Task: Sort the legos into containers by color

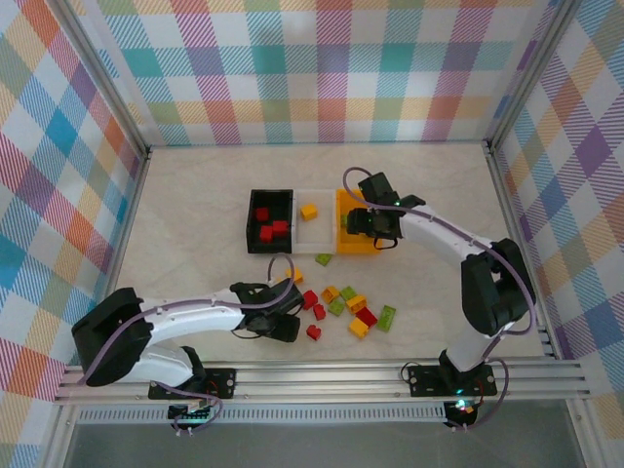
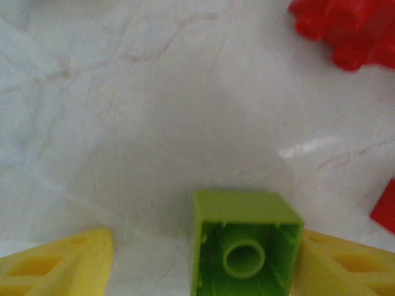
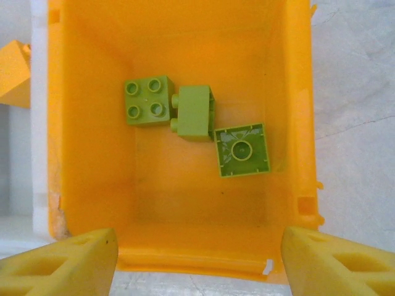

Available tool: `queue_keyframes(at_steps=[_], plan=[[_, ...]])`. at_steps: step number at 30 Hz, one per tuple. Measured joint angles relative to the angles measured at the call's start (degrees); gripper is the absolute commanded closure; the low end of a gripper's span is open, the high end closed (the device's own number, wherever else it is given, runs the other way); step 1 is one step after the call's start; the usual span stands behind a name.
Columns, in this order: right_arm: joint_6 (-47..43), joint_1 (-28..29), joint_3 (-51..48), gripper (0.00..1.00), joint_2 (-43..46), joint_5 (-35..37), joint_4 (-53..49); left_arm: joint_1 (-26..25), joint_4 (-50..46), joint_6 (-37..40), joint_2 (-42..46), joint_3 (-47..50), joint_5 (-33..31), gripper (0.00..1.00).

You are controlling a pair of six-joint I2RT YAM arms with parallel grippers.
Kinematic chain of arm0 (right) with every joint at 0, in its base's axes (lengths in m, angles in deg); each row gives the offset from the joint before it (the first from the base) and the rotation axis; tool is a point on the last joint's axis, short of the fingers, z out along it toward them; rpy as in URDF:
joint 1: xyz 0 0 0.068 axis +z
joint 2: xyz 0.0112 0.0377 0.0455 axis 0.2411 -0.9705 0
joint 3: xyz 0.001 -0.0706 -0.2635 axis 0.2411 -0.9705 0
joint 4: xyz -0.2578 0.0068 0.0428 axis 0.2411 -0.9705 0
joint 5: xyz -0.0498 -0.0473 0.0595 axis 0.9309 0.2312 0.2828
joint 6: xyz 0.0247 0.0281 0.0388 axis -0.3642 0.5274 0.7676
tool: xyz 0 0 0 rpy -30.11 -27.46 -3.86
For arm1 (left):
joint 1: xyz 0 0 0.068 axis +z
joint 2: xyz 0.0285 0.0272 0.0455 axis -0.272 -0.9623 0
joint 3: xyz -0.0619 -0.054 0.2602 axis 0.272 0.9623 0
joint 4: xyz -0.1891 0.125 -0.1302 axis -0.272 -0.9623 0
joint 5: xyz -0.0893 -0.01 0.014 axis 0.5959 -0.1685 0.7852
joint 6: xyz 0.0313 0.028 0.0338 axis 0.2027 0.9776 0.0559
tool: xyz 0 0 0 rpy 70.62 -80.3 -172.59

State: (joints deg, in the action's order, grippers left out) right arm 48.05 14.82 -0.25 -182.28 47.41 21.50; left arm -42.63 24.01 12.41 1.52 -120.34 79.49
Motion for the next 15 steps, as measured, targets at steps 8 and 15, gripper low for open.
queue_keyframes(at_steps=[8, 15], plan=[[0.02, -0.72, -2.14, 0.29, 4.39, -0.11, 0.74, -0.13, 0.42, 1.46, -2.97, -2.08, -0.79, 0.61], [0.83, -1.53, -6.69, 0.29, 8.28, -0.13, 1.29, -0.22, -2.38, 1.27, 0.42, -4.44, -0.61, 0.63]])
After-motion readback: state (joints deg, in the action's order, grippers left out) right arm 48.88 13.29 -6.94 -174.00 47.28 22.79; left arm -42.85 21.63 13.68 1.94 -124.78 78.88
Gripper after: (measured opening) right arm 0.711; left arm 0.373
